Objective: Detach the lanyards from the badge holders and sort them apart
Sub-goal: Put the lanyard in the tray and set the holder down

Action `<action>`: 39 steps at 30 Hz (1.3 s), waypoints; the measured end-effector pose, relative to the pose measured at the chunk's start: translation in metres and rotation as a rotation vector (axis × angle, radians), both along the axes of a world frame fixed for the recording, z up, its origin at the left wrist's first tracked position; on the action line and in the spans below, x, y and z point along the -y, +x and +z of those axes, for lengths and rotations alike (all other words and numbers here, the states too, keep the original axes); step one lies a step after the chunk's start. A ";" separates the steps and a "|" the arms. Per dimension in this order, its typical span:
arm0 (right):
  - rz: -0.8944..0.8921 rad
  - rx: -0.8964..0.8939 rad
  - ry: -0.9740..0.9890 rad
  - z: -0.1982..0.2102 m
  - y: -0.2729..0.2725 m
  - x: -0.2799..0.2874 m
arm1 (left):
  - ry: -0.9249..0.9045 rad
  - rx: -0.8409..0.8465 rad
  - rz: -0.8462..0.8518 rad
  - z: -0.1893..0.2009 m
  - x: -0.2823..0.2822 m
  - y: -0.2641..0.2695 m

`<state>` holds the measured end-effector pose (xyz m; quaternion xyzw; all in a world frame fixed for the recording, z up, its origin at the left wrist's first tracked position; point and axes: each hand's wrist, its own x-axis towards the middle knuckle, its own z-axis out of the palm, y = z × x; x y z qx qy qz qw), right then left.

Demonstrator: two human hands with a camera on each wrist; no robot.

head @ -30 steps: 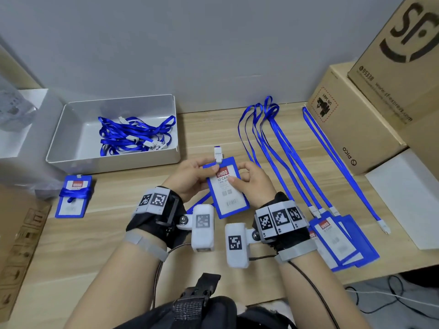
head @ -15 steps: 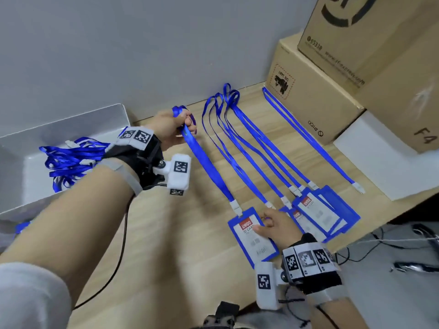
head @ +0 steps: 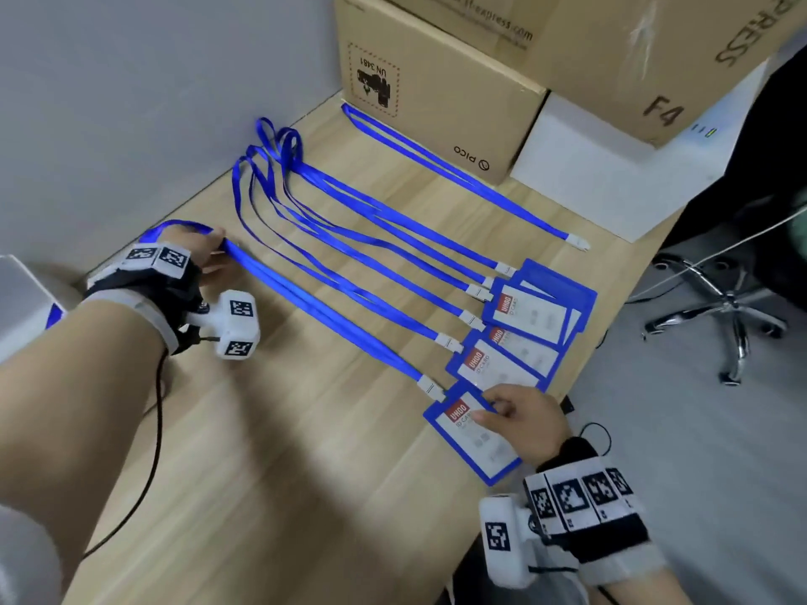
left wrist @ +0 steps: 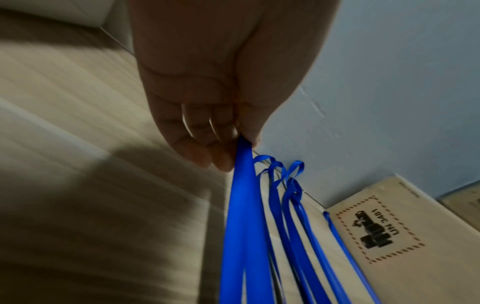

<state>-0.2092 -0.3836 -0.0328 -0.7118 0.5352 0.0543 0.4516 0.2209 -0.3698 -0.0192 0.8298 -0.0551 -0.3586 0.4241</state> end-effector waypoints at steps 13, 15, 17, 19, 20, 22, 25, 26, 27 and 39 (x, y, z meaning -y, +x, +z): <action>-0.167 -0.014 -0.055 0.002 0.021 0.024 | 0.558 0.639 -0.827 -0.006 0.029 0.026; -0.142 -0.018 -0.007 -0.001 0.022 0.018 | 0.656 0.650 -0.892 -0.011 0.021 0.033; -0.152 -0.039 0.002 -0.003 0.022 0.014 | 0.660 0.591 -0.813 -0.019 0.022 0.040; -0.146 -0.071 0.001 -0.002 0.023 0.012 | 0.696 0.529 -0.764 -0.026 0.018 0.044; -0.140 -0.085 -0.006 -0.001 0.023 0.012 | 0.701 0.469 -0.726 -0.027 0.015 0.042; -0.118 -0.116 -0.037 0.004 0.025 0.011 | 0.699 0.418 -0.682 -0.023 0.013 0.039; -0.080 -0.163 -0.077 0.008 0.029 0.011 | 0.625 0.469 -0.638 -0.027 0.007 0.037; -0.071 -0.174 -0.088 0.008 0.031 0.010 | 0.563 0.493 -0.624 -0.026 0.005 0.036; -0.067 -0.183 -0.103 0.008 0.032 0.010 | 0.468 0.460 -0.560 -0.025 0.005 0.034; 0.033 -0.044 -0.187 0.041 0.074 0.001 | -0.146 0.146 0.061 0.027 -0.034 -0.045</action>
